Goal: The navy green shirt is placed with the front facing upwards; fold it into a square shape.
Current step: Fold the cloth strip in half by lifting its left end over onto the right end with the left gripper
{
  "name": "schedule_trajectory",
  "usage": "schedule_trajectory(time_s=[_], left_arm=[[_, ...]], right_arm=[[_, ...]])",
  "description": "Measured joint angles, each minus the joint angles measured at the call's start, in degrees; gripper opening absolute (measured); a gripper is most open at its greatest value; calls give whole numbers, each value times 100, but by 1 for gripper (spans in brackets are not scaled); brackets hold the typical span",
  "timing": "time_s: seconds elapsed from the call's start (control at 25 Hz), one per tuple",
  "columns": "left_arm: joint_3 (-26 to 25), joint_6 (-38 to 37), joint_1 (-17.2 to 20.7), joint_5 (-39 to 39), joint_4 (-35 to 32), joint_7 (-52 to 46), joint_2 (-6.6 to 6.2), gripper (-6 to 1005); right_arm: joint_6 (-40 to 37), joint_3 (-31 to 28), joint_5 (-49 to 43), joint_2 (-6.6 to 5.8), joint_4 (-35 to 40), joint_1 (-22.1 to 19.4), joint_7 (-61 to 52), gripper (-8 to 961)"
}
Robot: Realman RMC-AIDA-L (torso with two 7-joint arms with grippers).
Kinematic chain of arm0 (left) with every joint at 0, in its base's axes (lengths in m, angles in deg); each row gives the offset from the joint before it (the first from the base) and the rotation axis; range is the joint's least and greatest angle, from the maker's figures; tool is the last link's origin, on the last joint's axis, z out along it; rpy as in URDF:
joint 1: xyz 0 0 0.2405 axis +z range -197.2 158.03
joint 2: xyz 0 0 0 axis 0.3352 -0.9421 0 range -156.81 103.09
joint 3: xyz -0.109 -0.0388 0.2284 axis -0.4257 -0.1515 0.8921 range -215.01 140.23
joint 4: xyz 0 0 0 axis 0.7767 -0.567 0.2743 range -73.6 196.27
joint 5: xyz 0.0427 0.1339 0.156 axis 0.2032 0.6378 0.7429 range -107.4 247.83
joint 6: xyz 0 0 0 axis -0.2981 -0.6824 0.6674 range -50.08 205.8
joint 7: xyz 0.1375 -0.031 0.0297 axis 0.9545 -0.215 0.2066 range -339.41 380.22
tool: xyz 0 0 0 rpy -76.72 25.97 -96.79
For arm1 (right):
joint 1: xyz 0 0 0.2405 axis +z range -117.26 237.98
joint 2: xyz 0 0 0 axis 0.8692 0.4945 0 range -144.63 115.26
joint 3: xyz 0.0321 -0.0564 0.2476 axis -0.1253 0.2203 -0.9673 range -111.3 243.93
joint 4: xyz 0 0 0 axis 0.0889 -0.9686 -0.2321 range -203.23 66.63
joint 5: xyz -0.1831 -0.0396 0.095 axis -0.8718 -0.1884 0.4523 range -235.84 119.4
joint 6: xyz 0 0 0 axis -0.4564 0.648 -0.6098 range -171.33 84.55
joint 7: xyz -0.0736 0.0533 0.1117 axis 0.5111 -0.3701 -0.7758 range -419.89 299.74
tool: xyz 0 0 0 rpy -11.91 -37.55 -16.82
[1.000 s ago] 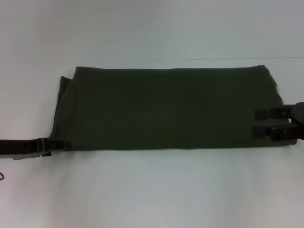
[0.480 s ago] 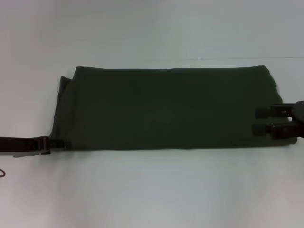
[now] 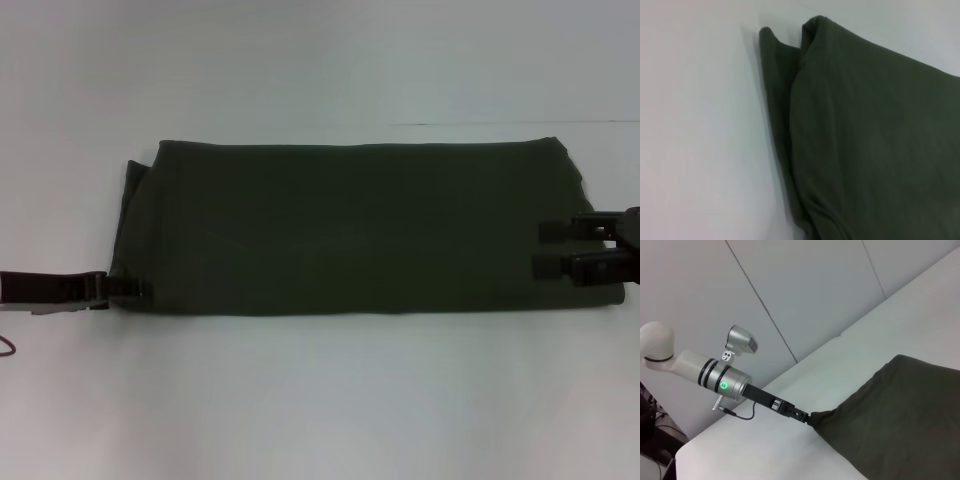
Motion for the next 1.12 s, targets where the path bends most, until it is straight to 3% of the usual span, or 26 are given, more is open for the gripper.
schedule_trajectory(time_s=[0.28, 0.56, 0.76, 1.12], left_arm=[[92, 238, -5, 41, -1, -88, 1, 782], [201, 368, -3, 74, -1, -90, 7, 686], [249, 370, 22, 148, 7, -120, 27, 467], [249, 355, 31, 148, 8, -131, 27, 225]], right_arm=[[23, -8, 0, 0, 0, -14, 0, 916], [42, -7, 0, 0, 0, -2, 0, 915], [42, -4, 0, 0, 0, -6, 0, 916], [8, -8, 5, 0, 0, -32, 0, 915]])
